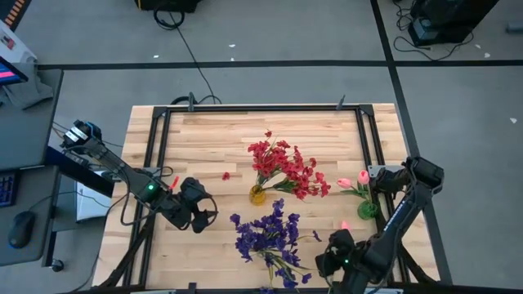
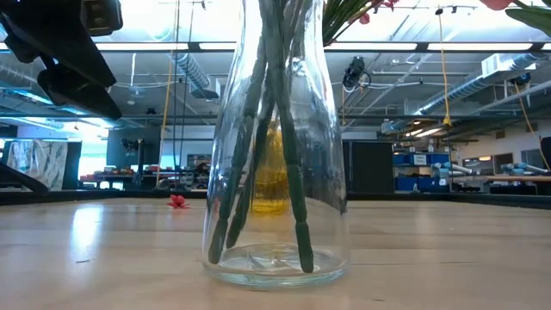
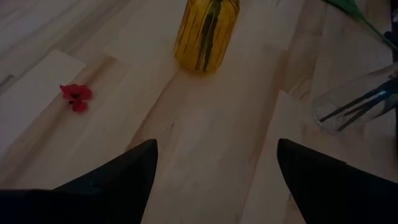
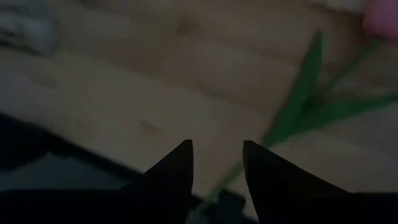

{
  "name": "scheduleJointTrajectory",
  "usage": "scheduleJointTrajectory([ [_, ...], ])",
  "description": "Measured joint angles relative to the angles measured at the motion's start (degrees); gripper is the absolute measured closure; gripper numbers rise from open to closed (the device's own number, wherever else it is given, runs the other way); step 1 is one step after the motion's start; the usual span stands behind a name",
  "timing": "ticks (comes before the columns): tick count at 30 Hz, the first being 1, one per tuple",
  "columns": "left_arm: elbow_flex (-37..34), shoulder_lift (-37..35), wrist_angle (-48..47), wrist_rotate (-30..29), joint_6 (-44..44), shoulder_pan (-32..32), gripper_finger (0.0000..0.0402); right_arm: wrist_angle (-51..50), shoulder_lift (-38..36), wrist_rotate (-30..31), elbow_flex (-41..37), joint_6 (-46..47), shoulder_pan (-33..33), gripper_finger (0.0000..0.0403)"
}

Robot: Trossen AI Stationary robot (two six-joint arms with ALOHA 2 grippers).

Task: Sort flowers into vase by color
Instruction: Put the pink tulip into the green vase

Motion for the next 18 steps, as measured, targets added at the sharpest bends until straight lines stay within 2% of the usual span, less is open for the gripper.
scheduleJointTrajectory([
  [7,0.02,0.0,-0.12,2.24,3.23,0.02,0.0067,3.07,-0.02,6.64,-0.45,2.33,-1.71,0.0253],
  [18,0.02,0.0,-0.12,2.27,3.64,0.02,0.0067,-0.77,-0.04,-6.97,-0.51,1.9,-2.83,0.0252],
])
